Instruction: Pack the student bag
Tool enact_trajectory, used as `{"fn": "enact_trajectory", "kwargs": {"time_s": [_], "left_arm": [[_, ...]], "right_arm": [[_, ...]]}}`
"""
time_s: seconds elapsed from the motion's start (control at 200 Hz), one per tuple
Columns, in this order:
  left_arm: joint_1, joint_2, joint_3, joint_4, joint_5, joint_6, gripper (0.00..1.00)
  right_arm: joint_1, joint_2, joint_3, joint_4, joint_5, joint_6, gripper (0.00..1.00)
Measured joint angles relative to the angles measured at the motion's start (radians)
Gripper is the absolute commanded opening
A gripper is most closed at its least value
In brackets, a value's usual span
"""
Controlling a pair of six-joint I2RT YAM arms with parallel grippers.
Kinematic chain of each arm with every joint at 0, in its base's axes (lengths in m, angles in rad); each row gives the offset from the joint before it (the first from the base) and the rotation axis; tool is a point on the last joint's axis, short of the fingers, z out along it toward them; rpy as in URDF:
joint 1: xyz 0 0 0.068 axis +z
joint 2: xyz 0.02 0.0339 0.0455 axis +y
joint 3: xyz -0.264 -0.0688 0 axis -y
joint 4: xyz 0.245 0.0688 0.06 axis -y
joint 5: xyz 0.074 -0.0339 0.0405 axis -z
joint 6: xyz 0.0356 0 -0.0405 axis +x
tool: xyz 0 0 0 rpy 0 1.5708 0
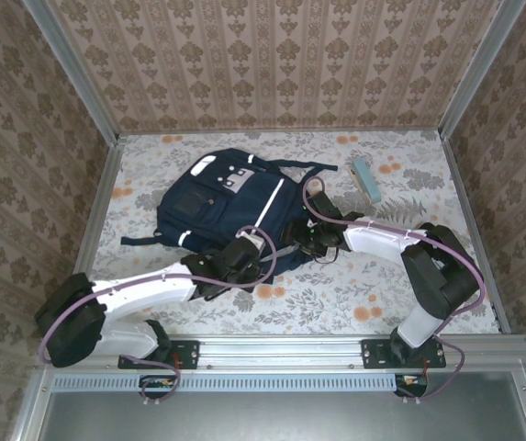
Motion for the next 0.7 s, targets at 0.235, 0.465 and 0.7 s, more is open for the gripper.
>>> {"fn": "enact_trajectory", "kwargs": {"time_s": [0.235, 0.465, 0.7], "left_arm": [[-0.028, 0.14, 0.119, 0.035, 0.04, -0.002, 0.08], [-0.028, 0.145, 0.152, 0.041, 0.092, -0.047, 0.57], [0.064, -0.048, 0.145, 0.031, 0.115, -0.148, 0.67]], "right_arm": [[0.006, 0.001, 0.0, 0.006, 0.012, 0.009, 0.62], [-0.038, -0.111, -0.064, 0.005, 0.021, -0.002, 0.68], [-0.071, -0.245, -0.05, -0.096, 0.07, -0.124, 0.67]]}}
